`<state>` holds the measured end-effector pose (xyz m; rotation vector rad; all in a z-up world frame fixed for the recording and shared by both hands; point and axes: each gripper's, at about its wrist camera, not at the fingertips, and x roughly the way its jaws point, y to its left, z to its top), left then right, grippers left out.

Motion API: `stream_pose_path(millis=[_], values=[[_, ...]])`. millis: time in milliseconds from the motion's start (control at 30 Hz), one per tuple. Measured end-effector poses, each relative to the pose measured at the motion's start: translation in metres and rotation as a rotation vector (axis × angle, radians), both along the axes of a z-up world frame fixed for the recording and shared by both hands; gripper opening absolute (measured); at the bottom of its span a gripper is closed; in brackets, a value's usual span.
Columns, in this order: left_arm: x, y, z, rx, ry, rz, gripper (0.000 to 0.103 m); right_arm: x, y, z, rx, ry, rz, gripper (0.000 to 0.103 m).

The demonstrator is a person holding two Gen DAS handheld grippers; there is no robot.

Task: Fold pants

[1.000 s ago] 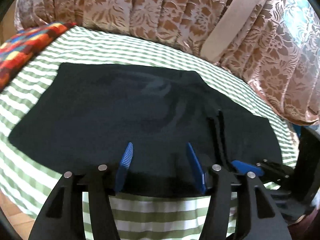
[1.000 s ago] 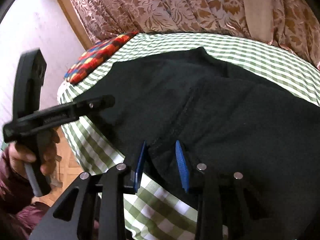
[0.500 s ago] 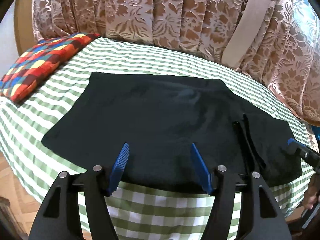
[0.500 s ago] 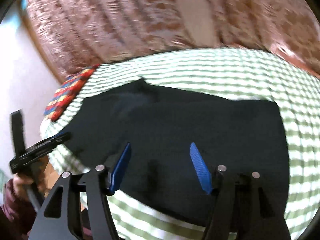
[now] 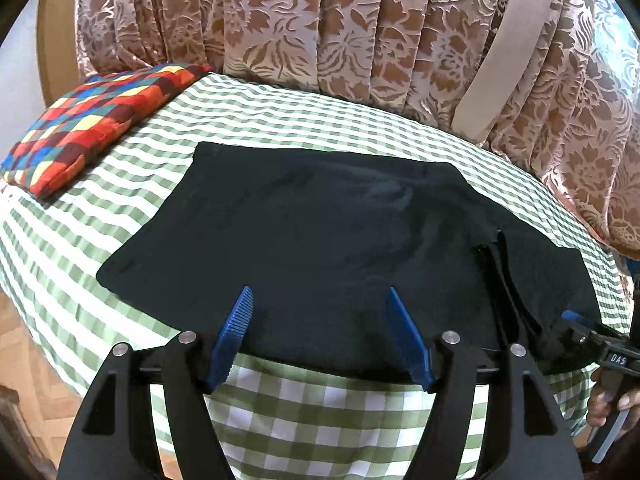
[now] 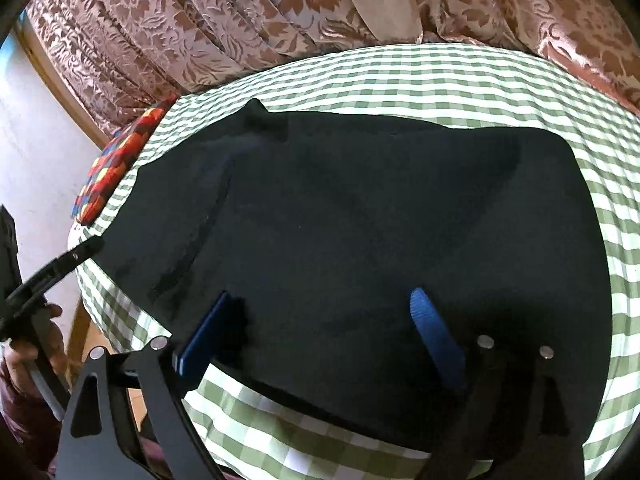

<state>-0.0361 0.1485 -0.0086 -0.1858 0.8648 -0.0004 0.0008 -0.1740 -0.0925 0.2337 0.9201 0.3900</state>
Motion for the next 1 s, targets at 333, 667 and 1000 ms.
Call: stream_pose_path(millis=[333,667,1000], values=[[-0.004,0.012,0.002,-0.023,0.002,0.035,0.072,-0.005,0.000,0.000,0.015,-0.033,0.027,0.096],[-0.011,0.017,0.007,-0.014,-0.008,0.056,0.077,-0.006,0.001,0.000,-0.002,-0.050,0.022,0.096],[-0.015,0.036,0.003,-0.072,0.024,0.107,0.085,-0.007,0.003,-0.001,-0.023,-0.067,0.028,0.096]])
